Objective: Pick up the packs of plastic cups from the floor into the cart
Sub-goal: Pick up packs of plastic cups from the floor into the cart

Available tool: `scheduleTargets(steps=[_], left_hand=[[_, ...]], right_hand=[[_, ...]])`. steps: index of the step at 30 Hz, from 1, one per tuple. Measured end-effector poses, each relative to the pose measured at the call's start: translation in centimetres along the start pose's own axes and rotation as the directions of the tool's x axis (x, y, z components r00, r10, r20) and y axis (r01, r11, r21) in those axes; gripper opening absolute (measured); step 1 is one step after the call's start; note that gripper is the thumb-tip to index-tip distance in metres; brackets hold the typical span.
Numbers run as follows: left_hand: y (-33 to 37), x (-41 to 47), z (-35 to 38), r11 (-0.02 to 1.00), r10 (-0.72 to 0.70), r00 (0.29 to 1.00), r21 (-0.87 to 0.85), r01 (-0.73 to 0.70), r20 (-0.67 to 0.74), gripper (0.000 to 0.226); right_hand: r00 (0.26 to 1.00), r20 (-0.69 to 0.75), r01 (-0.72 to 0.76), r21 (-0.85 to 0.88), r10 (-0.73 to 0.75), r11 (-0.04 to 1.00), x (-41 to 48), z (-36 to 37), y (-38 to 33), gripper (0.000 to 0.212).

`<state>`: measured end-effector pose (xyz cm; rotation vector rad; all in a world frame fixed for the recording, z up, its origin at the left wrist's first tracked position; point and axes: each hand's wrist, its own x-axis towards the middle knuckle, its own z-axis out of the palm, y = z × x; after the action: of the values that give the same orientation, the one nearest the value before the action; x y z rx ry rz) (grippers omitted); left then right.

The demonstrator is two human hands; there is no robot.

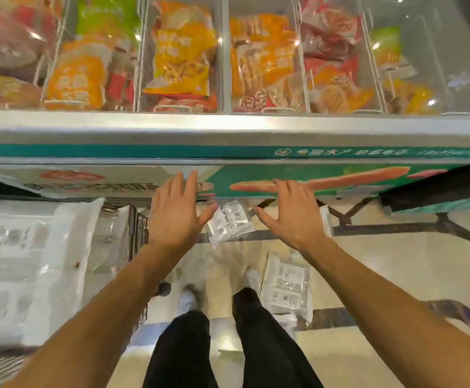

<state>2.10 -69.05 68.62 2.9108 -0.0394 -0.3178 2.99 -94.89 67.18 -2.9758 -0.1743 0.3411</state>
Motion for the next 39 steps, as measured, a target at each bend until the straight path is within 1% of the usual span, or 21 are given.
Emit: scheduleTargets(steps=[3, 4, 7, 9, 12, 16, 19, 22, 25, 27, 30, 31, 33, 36, 39], left_hand=[[-0.1, 2.3, 7.6, 0.997, -0.034, 0.999, -0.075, 0.034, 0.006, 0.094], [-0.4, 3.1, 10.6, 0.993, -0.069, 0.997, -0.097, 0.071, 0.024, 0.095], [-1.8, 5.2, 20.8, 0.977, -0.149, 0.985, -0.141, 0.160, 0.090, 0.099], [-3.2, 6.6, 26.9, 0.963, -0.200, 0.969, -0.154, 0.223, 0.147, 0.097], [-5.4, 8.7, 34.8, 0.952, -0.251, 0.938, -0.113, 0.284, 0.238, 0.099], [-8.6, 11.6, 44.9, 0.957, -0.255, 0.940, -0.080, 0.279, 0.228, 0.105], [-10.6, 14.1, 53.1, 0.957, -0.253, 0.947, -0.092, 0.275, 0.198, 0.110], [-12.4, 16.1, 61.1, 0.962, -0.224, 0.956, -0.118, 0.248, 0.190, 0.104], [-13.7, 17.4, 68.1, 0.969, -0.199, 0.964, -0.110, 0.220, 0.177, 0.103], [-14.2, 18.4, 70.9, 0.955, -0.225, 0.956, -0.151, 0.255, 0.189, 0.108], [-14.4, 19.8, 73.7, 0.890, -0.331, 0.919, -0.252, 0.379, 0.213, 0.126], [-14.4, 20.2, 74.7, 0.867, -0.354, 0.912, -0.295, 0.403, 0.205, 0.129], [-14.5, 20.6, 76.1, 0.810, -0.394, 0.896, -0.384, 0.444, 0.204, 0.126], [-14.7, 20.8, 76.8, 0.695, -0.428, 0.873, -0.532, 0.484, 0.234, 0.111], [-14.5, 19.6, 75.6, 0.662, -0.409, 0.881, -0.586, 0.467, 0.240, 0.108]], right_hand=[[1.000, 0.022, 0.002, 0.017, -0.003, 1.000, 2.3, 6.7, 2.7, 0.072], [0.999, 0.031, -0.009, 0.013, 0.008, 1.000, 3.4, 9.4, 3.6, 0.071], [0.992, 0.123, -0.043, 0.011, 0.041, 0.999, 6.8, 17.9, 6.3, 0.067], [0.975, 0.206, -0.079, -0.002, 0.077, 0.997, 8.6, 24.0, 7.7, 0.074], [0.958, 0.274, -0.088, -0.012, 0.088, 0.996, 11.0, 32.6, 9.0, 0.084], [0.929, 0.350, -0.105, -0.067, 0.121, 0.992, 14.7, 42.2, 10.0, 0.092], [0.930, 0.334, -0.144, -0.050, 0.152, 0.988, 17.4, 48.4, 10.8, 0.091], [0.931, 0.327, -0.174, 0.007, 0.162, 0.985, 20.0, 54.7, 11.6, 0.088], [0.927, 0.329, -0.204, 0.031, 0.182, 0.979, 22.2, 60.7, 12.4, 0.104], [0.924, 0.333, -0.218, 0.054, 0.188, 0.975, 23.4, 64.1, 12.6, 0.109], [0.927, 0.313, -0.259, 0.132, 0.207, 0.957, 25.0, 68.1, 12.8, 0.112], [0.926, 0.310, -0.276, 0.166, 0.216, 0.947, 25.5, 69.2, 12.9, 0.114], [0.922, 0.307, -0.319, 0.252, 0.238, 0.914, 26.1, 70.8, 13.0, 0.119], [0.912, 0.288, -0.388, 0.367, 0.294, 0.845, 26.1, 71.7, 12.7, 0.128], [0.902, 0.301, -0.419, 0.448, 0.309, 0.790, 24.5, 72.4, 13.3, 0.126]])
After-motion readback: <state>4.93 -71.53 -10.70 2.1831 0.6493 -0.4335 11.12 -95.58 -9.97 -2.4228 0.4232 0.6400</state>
